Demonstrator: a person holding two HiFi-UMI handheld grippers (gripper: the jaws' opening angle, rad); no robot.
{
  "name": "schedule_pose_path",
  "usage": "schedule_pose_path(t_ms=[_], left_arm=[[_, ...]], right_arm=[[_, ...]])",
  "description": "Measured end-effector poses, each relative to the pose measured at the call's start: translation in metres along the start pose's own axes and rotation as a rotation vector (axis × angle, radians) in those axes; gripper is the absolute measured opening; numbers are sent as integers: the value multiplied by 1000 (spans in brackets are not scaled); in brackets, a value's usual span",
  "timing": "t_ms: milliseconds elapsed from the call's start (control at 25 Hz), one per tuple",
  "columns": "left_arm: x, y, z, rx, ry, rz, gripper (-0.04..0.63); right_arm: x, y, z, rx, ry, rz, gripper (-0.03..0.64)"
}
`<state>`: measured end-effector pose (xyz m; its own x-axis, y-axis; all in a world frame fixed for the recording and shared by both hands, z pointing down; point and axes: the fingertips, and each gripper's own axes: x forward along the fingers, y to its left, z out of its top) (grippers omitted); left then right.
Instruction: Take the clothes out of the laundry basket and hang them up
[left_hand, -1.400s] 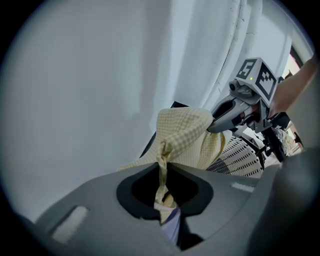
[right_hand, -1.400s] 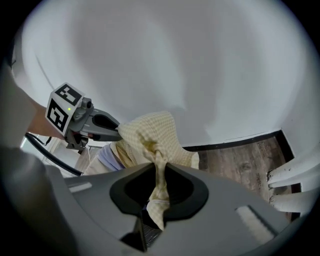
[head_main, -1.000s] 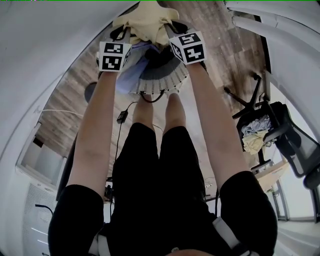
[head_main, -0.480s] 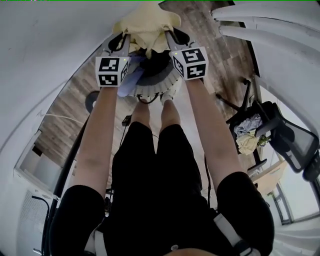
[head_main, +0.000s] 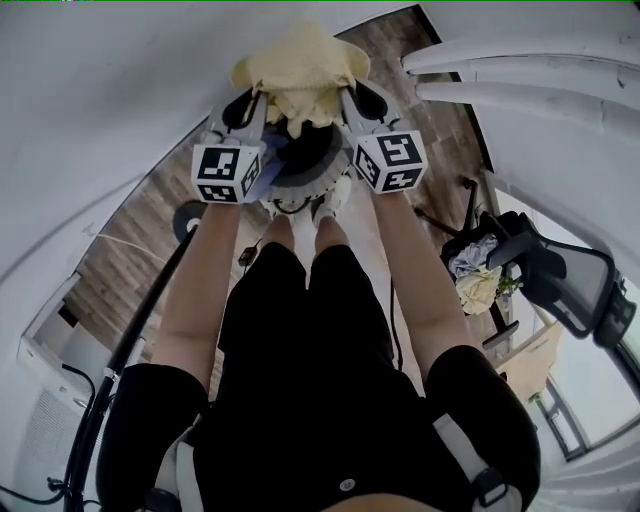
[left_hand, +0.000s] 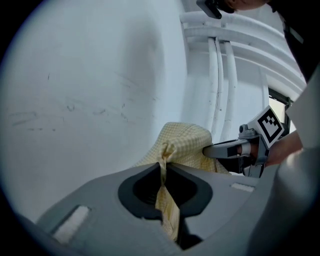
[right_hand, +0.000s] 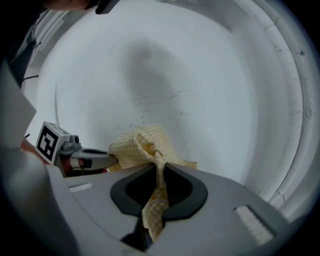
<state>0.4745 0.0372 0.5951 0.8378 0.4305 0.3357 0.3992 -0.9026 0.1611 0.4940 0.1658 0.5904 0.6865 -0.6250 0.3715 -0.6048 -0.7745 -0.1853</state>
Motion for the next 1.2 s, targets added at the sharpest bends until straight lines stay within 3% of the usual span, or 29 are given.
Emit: schedule_pose_path(t_ms=[280,480,800,1200], left_arm=[[-69,-28,80,-17,-126,7,18],[-124,-46,130,-43,-212,62,18],[-224,-81,181,0,-304,222,18],[-340,-118,198,52,-365,461,18]], right_arm=[[-59,45,85,-64,-100,34,34],[-99,85,132,-106,-149,128,34],[-158,148,182,-168,-221,311,34],[-209,233,206,-223,-251,575,32]])
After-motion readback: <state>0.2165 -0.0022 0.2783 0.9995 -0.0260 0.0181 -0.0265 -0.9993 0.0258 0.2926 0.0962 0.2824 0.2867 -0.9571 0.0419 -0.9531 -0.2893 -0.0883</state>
